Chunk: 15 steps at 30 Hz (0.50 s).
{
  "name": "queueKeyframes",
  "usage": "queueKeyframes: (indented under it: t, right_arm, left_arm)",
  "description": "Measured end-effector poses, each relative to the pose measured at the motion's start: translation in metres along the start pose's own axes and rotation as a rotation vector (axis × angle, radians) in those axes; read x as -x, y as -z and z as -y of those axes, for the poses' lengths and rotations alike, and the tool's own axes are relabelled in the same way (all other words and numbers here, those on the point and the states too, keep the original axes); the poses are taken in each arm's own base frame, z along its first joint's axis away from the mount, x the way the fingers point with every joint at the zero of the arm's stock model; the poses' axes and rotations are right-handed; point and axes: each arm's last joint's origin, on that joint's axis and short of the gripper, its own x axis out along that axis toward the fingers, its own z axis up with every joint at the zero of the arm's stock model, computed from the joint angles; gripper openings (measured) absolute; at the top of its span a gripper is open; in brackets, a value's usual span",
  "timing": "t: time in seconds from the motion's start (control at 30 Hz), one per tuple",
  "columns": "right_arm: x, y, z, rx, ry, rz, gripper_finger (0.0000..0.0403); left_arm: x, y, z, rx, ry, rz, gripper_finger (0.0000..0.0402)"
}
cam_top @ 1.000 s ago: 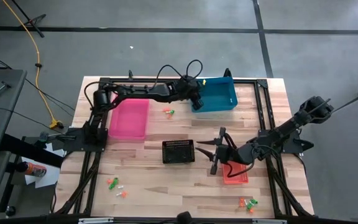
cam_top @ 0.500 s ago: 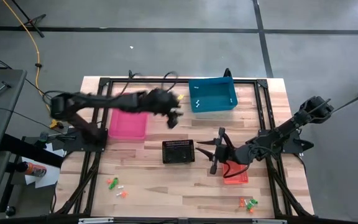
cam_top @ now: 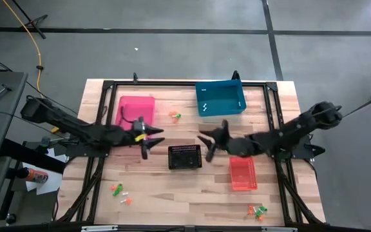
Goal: Sort Halloween decoration
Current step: Put the white bone toy into the blue bin
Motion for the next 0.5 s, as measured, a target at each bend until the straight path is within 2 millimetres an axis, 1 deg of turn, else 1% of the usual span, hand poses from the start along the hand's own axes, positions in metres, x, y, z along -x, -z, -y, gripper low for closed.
queueKeyframes:
  t: [0.13, 0.23, 0.33, 0.4, 0.5]
  right_arm:
    - [-0.045, -0.010, 0.025, -0.017, -0.021, -0.085, 0.0097]
    - [-0.081, -0.024, 0.047, -0.054, -0.002, -0.151, 0.0097]
    - [-0.117, -0.034, 0.065, -0.064, 0.011, -0.246, 0.0097]
    - [-0.139, -0.036, 0.074, -0.069, 0.001, -0.328, 0.0097]
    - [-0.167, -0.029, 0.078, -0.089, -0.019, -0.462, 0.0097]
  left_arm:
    - [0.012, -0.012, 0.001, -0.039, -0.016, 0.075, 0.0174]
    - [0.017, -0.015, 0.003, -0.052, 0.004, 0.087, 0.0174]
    - [0.018, -0.013, 0.005, -0.085, 0.013, 0.070, 0.0174]
    - [0.018, -0.012, 0.005, -0.121, 0.011, 0.057, 0.0174]
    - [0.018, -0.010, 0.004, -0.166, -0.010, 0.046, 0.0174]
